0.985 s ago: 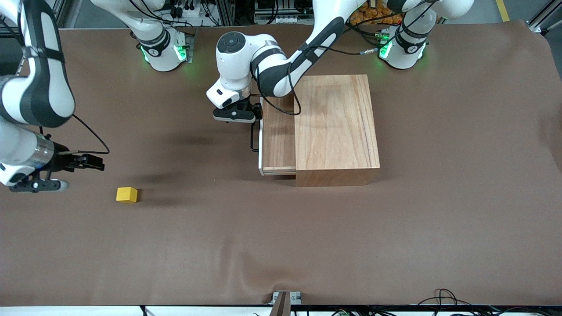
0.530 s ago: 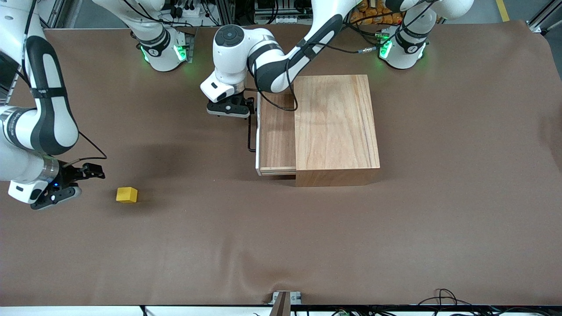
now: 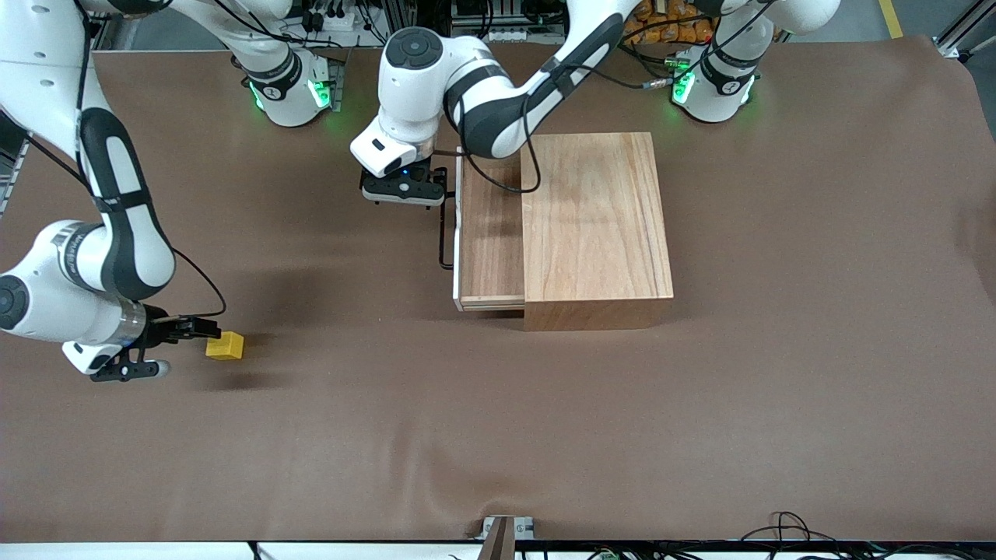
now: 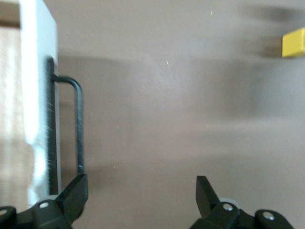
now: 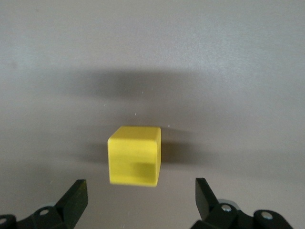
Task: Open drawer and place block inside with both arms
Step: 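Reach the right gripper to the yellow cube while the left gripper holds, then grasp the yellow cube with the right gripper while the left gripper withdraws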
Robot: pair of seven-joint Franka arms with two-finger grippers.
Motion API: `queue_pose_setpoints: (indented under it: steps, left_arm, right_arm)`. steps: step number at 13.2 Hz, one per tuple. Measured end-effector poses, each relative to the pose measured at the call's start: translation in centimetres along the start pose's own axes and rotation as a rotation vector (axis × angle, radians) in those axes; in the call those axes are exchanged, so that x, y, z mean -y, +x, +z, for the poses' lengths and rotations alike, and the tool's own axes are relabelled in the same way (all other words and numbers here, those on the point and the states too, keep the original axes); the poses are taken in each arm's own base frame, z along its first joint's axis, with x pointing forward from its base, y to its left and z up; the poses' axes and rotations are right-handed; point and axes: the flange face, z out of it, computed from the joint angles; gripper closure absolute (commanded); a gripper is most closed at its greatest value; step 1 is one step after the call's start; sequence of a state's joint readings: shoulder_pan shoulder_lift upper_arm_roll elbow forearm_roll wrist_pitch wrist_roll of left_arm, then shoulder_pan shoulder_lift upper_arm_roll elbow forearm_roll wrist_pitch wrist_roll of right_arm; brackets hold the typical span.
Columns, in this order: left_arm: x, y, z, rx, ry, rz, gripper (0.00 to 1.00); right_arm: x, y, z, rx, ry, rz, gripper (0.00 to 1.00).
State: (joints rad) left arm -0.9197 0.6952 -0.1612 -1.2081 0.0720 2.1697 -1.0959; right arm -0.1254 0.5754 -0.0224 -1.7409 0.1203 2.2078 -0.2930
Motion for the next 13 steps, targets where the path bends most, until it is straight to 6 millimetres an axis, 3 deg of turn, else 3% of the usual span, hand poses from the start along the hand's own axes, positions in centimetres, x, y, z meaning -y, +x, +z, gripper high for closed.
queue_pose_setpoints:
  steps: [3, 5, 6, 8, 11, 13]
  left_arm:
    - [1.9, 3.5, -4.7, -0.022, 0.005, -0.004, 0.00]
    - [3.5, 5.4, -7.6, -0.025, 0.027, -0.011, 0.00]
    - [4.4, 6.3, -8.8, -0.025, 0.043, -0.013, 0.00]
    - [6.6, 8.6, -11.0, -0.024, 0.070, 0.020, 0.00]
    - [10.3, 11.9, -14.3, -0.016, 0.103, 0.026, 0.00]
    - [12.2, 13.3, -16.3, -0.018, 0.116, 0.021, 0.00]
  right_arm:
    - [0.1, 0.4, 2.9, 0.009, -0.002, 0.013, 0.03]
    - [0.7, 0.5, 3.7, 0.020, -0.002, 0.034, 0.66]
    - [1.1, 0.5, 3.8, 0.020, -0.002, 0.038, 0.84]
    - [1.2, 0.6, 3.7, 0.016, -0.004, 0.046, 0.91]
    - [0.7, 0.9, 3.1, 0.002, -0.007, 0.056, 0.91]
    - [0.2, 0.8, 1.5, 0.018, 0.001, 0.059, 0.91]
